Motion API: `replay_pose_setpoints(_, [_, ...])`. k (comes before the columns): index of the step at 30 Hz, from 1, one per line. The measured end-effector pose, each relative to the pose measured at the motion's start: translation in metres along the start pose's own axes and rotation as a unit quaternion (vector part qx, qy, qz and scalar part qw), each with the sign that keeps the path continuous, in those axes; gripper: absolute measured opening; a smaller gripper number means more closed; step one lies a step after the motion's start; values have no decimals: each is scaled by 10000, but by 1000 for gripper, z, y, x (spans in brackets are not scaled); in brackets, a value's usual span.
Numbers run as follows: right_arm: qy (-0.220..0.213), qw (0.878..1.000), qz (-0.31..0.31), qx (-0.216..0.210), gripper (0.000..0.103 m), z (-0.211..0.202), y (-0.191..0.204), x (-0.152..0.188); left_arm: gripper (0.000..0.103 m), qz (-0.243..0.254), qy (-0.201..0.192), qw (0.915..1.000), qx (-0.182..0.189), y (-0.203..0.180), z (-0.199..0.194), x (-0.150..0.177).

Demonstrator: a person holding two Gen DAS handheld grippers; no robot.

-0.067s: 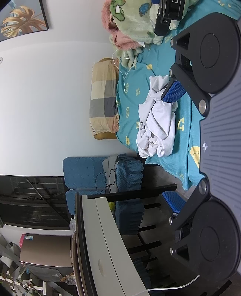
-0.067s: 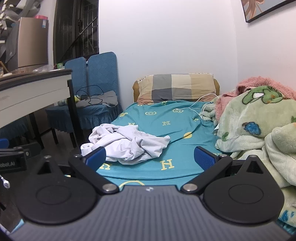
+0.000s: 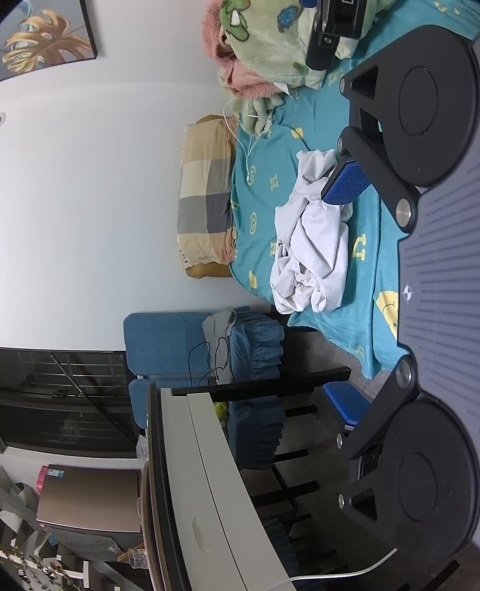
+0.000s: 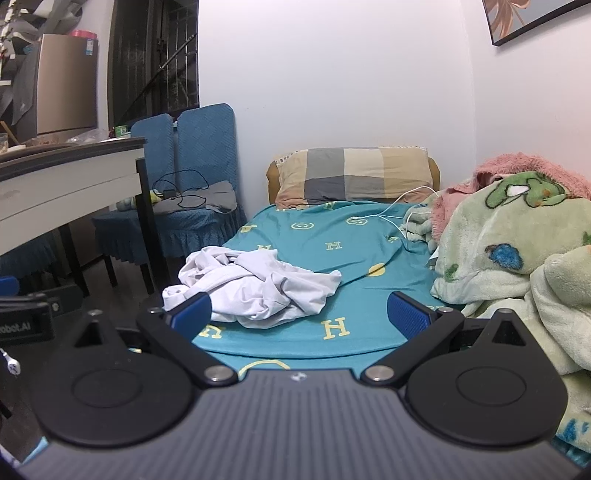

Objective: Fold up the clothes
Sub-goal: 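Move both grippers toward the crumpled white T-shirt on the bed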

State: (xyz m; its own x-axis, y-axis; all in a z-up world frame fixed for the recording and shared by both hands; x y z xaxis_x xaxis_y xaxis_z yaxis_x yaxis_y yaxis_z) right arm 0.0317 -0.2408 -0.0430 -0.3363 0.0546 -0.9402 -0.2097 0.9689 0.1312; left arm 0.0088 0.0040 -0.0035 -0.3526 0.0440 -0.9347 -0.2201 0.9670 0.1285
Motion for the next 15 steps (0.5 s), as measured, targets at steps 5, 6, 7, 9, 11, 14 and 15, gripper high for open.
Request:
replay_pose_setpoints(5, [-125, 9999, -9, -3, 103, -2, 1, 0, 103, -179, 96, 9998, -25, 8, 1, 1])
replay_pose_setpoints(6, [-150, 9999, -11, -3, 103, -2, 1, 0, 103, -214, 115, 9997, -30, 9, 1, 1])
replay_pose_setpoints(7, [-175, 9998, -13, -4, 103, -2, 1, 0, 103, -250, 134, 9996, -35, 11, 1, 1])
replay_pose_setpoints(9, [-156, 9999, 46, -39, 103, 0, 1, -2, 103, -321, 172, 9993, -45, 14, 2, 2])
replay_pose_setpoints(11, [-171, 9998, 72, -58, 103, -1, -1, 1, 103, -350, 171, 9992, -66, 17, 2, 3])
replay_pose_setpoints(14, [-168, 9998, 88, -36, 103, -2, -1, 2, 103, -346, 132, 9993, -84, 18, 3, 6])
replay_pose_setpoints(15, [-173, 9998, 93, -19, 103, -2, -1, 2, 103, -355, 128, 9993, -73, 18, 5, 8])
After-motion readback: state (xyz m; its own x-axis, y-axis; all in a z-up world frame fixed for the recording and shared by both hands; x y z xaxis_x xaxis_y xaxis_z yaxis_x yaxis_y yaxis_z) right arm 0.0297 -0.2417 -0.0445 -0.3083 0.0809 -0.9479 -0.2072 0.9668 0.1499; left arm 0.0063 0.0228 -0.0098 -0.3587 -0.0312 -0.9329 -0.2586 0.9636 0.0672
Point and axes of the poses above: each gripper's, at about its wrist camera, not at the fingertips, and z roughly the way its jaws point, y to its left, x to its underside, the point moved 1 cm from there along z, roughly the way its jaws point, and after that the axes turned 13 degrees about -x, right-handed, at the moved point
